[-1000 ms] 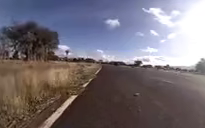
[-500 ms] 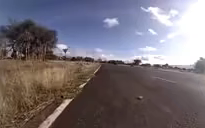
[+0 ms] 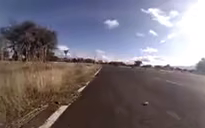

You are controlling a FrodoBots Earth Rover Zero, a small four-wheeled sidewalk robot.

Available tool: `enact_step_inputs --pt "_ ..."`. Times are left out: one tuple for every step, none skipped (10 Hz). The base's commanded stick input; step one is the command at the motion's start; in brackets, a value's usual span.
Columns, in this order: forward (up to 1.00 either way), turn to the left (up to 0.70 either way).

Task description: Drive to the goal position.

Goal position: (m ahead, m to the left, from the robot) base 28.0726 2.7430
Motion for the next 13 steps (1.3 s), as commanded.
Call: enact_step_inputs --pt "0.45 0.0" --pt "0.45 0.0" --pt "0.45 0.0" --pt "0.45 0.0" --pt "0.45 0.0" --pt "0.45 -0.27" --pt "0.45 -0.27" --pt "0.45 -0.27" --pt "0.45 -0.27" --pt "0.45 -0.19" --pt "0.45 -0.06" --pt "0.45 0.0" --pt "0.45 0.0"
